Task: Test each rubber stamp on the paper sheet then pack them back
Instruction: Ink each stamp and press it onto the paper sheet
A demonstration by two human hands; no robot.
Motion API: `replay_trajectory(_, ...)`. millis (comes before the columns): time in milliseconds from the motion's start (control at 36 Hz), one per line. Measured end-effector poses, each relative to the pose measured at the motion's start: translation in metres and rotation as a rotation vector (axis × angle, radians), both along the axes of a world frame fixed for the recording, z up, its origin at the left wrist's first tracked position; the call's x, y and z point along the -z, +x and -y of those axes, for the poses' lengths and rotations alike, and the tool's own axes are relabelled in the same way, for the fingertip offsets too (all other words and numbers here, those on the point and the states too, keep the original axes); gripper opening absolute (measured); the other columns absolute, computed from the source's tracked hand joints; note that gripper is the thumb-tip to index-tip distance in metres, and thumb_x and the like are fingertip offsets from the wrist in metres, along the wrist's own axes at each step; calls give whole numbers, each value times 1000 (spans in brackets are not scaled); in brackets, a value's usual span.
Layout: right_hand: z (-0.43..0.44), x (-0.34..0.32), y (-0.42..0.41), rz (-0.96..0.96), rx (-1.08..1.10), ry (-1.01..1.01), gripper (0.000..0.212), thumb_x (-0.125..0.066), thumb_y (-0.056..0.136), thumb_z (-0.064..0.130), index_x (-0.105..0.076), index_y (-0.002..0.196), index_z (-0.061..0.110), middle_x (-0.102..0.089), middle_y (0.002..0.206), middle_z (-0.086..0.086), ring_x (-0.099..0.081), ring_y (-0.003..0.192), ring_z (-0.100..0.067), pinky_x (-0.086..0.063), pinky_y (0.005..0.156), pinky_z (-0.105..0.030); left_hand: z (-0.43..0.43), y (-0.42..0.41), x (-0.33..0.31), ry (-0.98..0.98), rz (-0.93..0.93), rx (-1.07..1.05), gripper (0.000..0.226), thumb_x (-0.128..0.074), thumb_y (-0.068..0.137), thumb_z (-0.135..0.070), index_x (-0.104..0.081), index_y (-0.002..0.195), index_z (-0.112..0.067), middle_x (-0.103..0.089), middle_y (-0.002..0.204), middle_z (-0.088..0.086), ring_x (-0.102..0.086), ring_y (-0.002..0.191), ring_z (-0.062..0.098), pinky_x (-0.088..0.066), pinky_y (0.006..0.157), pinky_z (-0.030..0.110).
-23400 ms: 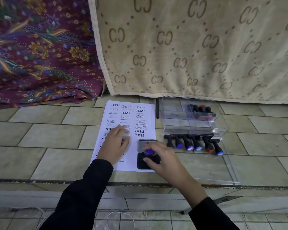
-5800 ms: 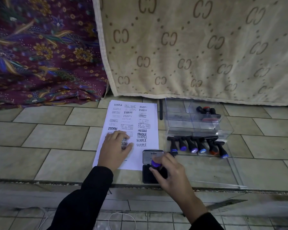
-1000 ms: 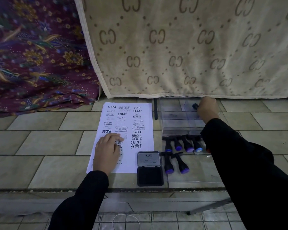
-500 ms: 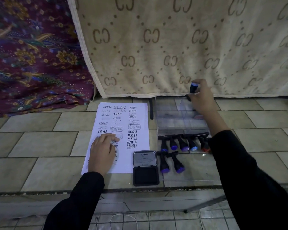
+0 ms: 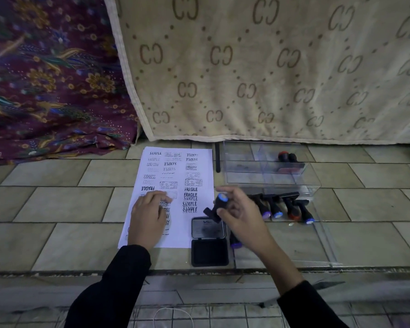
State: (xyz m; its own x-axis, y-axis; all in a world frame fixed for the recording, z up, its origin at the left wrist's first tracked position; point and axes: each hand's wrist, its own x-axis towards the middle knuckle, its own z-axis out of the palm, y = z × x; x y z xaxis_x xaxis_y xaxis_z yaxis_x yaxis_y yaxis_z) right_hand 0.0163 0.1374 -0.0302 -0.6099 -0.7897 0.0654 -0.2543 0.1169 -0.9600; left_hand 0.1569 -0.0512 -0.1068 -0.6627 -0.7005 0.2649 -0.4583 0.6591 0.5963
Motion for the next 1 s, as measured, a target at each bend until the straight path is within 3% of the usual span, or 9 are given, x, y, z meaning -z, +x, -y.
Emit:
replay_trajectory(139,-7,15,10,-31,13,19,46,-56,85,-6,-59,107,35,-60,86,-15,-54,72,-34,-49,67,-42,0,1,0,-3,5,0,34,-48,84,2,-62,98,-25,-57,118,-11,-50,102,17,-37,100,37)
replay_trajectory(250,-10,18,15,88,32,-4,42,-50,81,-16,-60,100,19,-62,93,-18,-54,76,-35,-49,72,-45,0,1,0,3,6,0,33,-48,84,2,-62,98,-24,-57,118,-11,-50,103,18,-37,101,38)
replay_trajectory(361,-11,18,22,171,48,-42,28,-67,80,-5,-60,93,18,-62,84,-3,-56,74,-15,-49,69,-23,0,0,-1,10,15,-3,33,-48,85,2,-62,99,-24,-56,119,-10,-50,105,18,-35,102,36)
replay_trajectory(444,-11,18,26,147,63,-51,21,-73,79,3,-61,91,15,-63,83,2,-59,74,-12,-51,70,-21,-1,0,-3,23,3,-2,34,-47,84,2,-61,98,-25,-56,118,-11,-49,105,17,-35,102,37)
replay_trajectory(556,-13,14,29,43,52,22,23,-71,82,12,-59,100,22,-67,91,2,-63,79,-16,-53,75,-31,-1,0,-4,29,-1,3,34,-46,84,3,-62,98,-23,-57,118,-10,-49,104,18,-36,102,39)
replay_trajectory(667,-17,11,32,-121,-1,72,19,-68,83,11,-59,97,22,-63,83,17,-55,65,-2,-42,64,-12,-2,1,-4,58,7,-3,35,-45,84,4,-62,98,-23,-57,119,-10,-49,106,19,-35,103,39)
replay_trajectory(778,-21,8,37,-352,-15,76,19,-68,83,9,-63,99,20,-58,95,10,-58,74,-6,-43,69,-9,0,0,-6,92,-13,9,36,-44,85,5,-63,97,-23,-57,118,-10,-49,107,18,-33,104,38)
replay_trajectory(889,-25,11,43,-489,-43,50,18,-67,84,7,-65,101,12,-57,96,8,-52,79,7,-37,72,-3,2,0,-8,135,-47,21,38,-45,85,8,-65,96,-21,-56,115,-11,-49,108,18,-33,102,35)
replay_trajectory(1000,-30,16,48,-530,-74,31,19,-64,85,9,-63,103,14,-56,99,9,-55,92,3,-45,81,-14,5,1,-8,182,-50,56,33,-52,86,3,-65,97,-25,-55,114,-13,-49,111,16,-31,102,30)
